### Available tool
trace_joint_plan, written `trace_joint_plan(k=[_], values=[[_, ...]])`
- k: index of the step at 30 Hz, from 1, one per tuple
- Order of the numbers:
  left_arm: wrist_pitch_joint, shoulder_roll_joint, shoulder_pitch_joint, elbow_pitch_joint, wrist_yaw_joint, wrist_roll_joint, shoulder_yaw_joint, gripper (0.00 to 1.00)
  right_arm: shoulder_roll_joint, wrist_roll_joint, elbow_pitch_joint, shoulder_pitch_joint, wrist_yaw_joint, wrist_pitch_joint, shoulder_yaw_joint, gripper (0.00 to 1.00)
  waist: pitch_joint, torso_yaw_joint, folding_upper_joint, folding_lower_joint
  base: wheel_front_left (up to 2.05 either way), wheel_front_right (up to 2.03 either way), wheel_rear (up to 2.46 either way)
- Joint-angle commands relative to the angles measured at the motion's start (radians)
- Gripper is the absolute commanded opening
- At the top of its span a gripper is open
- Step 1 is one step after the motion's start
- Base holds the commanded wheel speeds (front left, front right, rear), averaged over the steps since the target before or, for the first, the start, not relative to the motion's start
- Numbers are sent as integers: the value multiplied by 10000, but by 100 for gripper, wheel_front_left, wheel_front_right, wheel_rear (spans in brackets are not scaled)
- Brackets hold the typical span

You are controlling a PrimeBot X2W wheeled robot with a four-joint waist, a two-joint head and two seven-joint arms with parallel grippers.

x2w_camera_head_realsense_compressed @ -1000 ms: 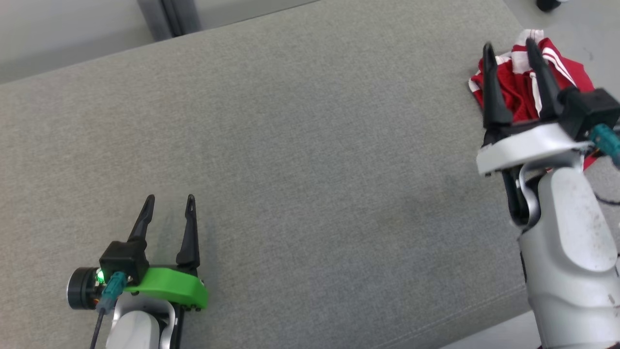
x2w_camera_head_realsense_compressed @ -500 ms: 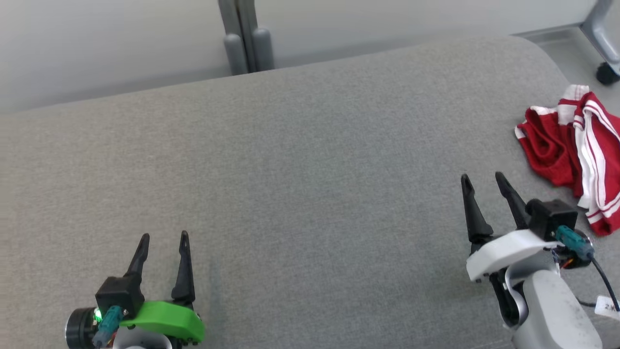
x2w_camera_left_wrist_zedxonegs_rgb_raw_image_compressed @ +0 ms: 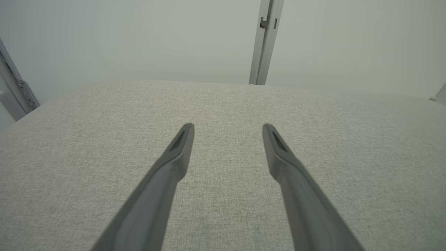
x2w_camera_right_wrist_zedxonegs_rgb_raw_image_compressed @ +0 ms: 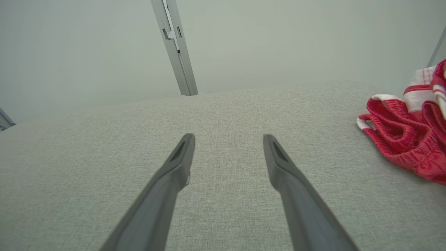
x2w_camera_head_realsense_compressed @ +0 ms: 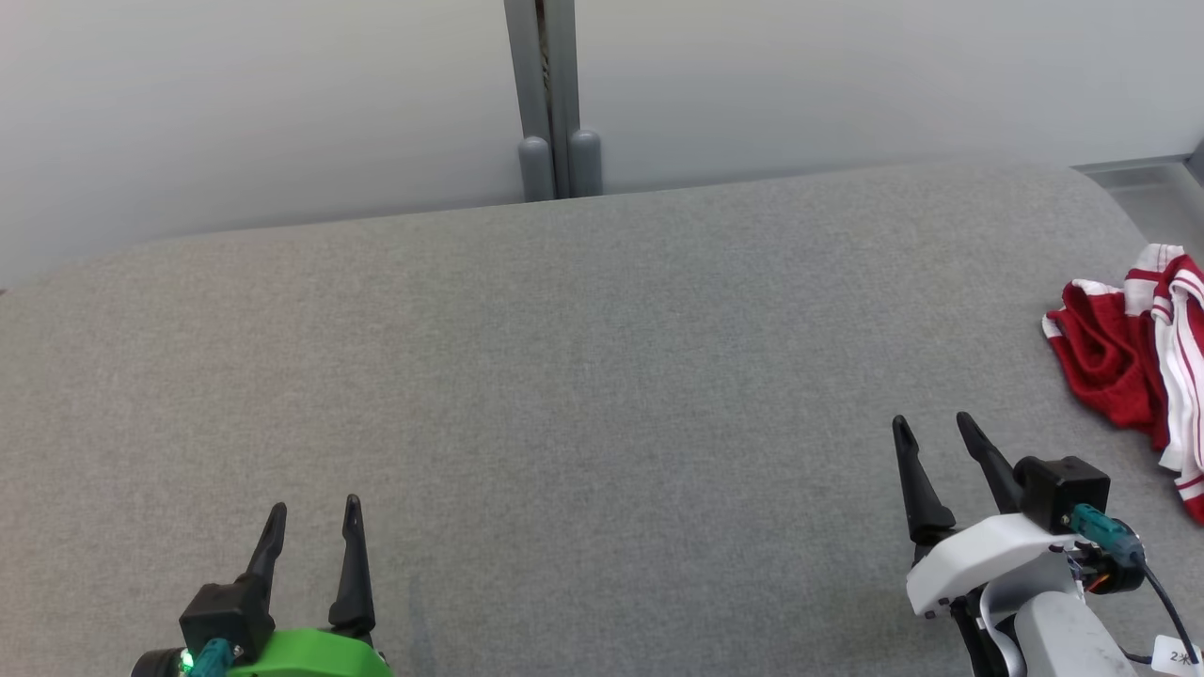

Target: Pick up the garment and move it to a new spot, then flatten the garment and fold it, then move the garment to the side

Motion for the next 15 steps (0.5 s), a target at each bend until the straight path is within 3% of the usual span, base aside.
trace_joint_plan(k=[1,2,7,15], values=[[1,10,133,-23,17,-187,15,100,-39,63,-19,148,-17,-13,29,100,-37,47,0,1,0,0,0],[0,0,6,-10,-2,-117,-9,0,-2,2,-4,21,0,0,25,0,-30,37,0,1,0,0,0],[20,-54,66,414,-3,-161,-53,0,94,35,384,294,0,35,19,0,-37,44,0,1,0,0,0],[457,-47,-115,344,-31,-1681,140,0,80,1553,168,300,-1,490,-140,0,-33,43,0,1,0,0,0]])
